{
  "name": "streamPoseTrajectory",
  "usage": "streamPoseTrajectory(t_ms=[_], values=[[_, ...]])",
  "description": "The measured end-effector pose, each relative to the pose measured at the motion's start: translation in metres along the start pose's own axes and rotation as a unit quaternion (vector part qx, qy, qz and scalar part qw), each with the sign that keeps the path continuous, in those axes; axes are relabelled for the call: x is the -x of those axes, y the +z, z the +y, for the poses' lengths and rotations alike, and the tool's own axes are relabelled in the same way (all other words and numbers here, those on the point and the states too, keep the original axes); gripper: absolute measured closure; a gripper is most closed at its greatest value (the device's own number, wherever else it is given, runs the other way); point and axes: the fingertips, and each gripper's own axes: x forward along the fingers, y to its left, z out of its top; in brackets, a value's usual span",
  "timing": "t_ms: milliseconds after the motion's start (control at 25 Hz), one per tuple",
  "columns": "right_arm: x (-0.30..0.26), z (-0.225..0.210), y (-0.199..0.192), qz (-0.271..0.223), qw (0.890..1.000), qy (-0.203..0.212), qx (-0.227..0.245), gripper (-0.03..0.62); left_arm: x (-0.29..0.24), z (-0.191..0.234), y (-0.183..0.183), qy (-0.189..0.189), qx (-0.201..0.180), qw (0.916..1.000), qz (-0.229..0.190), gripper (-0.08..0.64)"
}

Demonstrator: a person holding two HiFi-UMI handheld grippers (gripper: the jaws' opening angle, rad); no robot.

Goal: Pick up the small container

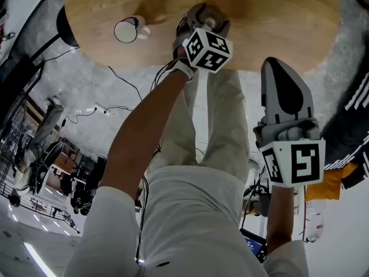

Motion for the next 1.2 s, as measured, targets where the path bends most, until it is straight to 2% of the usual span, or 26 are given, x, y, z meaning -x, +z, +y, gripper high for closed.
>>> streamPoseTrajectory(t_ms=[240,440,600,840,1040,1200], values=[[-0.003,0.008,-0.005,0.001,1.000,-0.006,0.003,0.583,0.006,0.015,-0.010,0.010,0.033,0.9994,-0.010,0.221],[-0.002,0.020,-0.003,-0.003,1.000,-0.007,0.006,0.583,0.027,0.026,-0.022,0.006,0.017,0.9996,-0.023,0.220],[-0.006,0.031,0.003,-0.008,1.000,-0.005,0.015,0.583,0.047,0.039,-0.028,0.006,0.020,0.9992,-0.035,0.220],[-0.003,0.067,0.008,-0.017,1.000,0.002,0.026,0.583,0.092,0.047,-0.040,0.009,0.032,0.9979,-0.056,0.219],[0.007,0.089,0.024,-0.031,0.999,0.007,0.039,0.583,0.128,0.044,-0.031,0.010,0.036,0.9964,-0.076,0.219],[0.018,0.107,0.035,-0.043,0.998,0.006,0.050,0.583,0.161,0.046,-0.028,0.014,0.055,0.9941,-0.093,0.219]])
